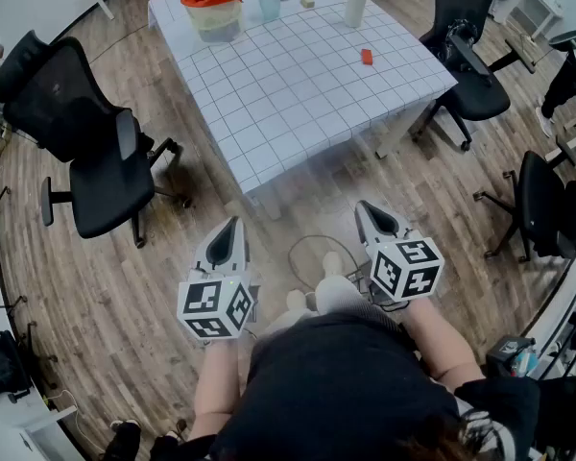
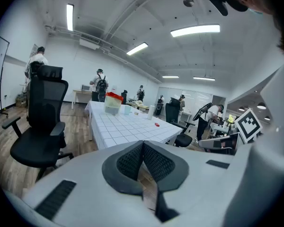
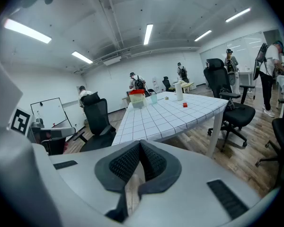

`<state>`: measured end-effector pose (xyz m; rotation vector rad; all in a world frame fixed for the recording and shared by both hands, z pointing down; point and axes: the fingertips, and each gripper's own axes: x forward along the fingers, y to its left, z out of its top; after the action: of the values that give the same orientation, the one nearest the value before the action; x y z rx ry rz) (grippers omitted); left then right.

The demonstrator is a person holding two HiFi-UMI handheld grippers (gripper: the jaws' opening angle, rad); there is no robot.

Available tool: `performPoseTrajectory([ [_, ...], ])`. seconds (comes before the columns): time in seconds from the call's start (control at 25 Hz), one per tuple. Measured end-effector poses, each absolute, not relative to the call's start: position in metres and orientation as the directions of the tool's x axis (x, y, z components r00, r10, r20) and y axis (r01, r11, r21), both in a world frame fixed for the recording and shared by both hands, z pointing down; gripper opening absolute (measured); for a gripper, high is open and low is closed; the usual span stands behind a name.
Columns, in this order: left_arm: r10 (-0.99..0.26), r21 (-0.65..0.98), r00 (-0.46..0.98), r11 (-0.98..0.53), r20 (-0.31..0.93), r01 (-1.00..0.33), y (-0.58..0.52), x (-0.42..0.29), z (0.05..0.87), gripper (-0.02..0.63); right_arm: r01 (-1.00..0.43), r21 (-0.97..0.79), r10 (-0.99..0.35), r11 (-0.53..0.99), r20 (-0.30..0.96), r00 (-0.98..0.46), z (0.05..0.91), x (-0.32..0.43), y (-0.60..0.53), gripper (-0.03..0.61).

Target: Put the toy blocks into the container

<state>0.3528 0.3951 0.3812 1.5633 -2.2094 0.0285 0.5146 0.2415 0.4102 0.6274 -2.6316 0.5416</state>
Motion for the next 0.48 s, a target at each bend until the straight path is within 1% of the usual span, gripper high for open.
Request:
performPoseTrajectory([
  [0.2, -0.888, 0.243, -0.267, 0.371, 0.374, -0.896, 0.390, 0.353, 0.387, 0.026, -0.497, -0.324, -0.343, 0.805, 0.429, -0.836, 0.412, 0.513, 0.231, 0.015],
  [0.48, -0.881, 0.250, -0.273, 0.385, 0.388, -0.888, 0.369, 0.348, 0.393, 0.026, -0.455, -0.262, -0.304, 0.851, 0.462, -0.833, 0.418, 0.498, 0.210, 0.015],
])
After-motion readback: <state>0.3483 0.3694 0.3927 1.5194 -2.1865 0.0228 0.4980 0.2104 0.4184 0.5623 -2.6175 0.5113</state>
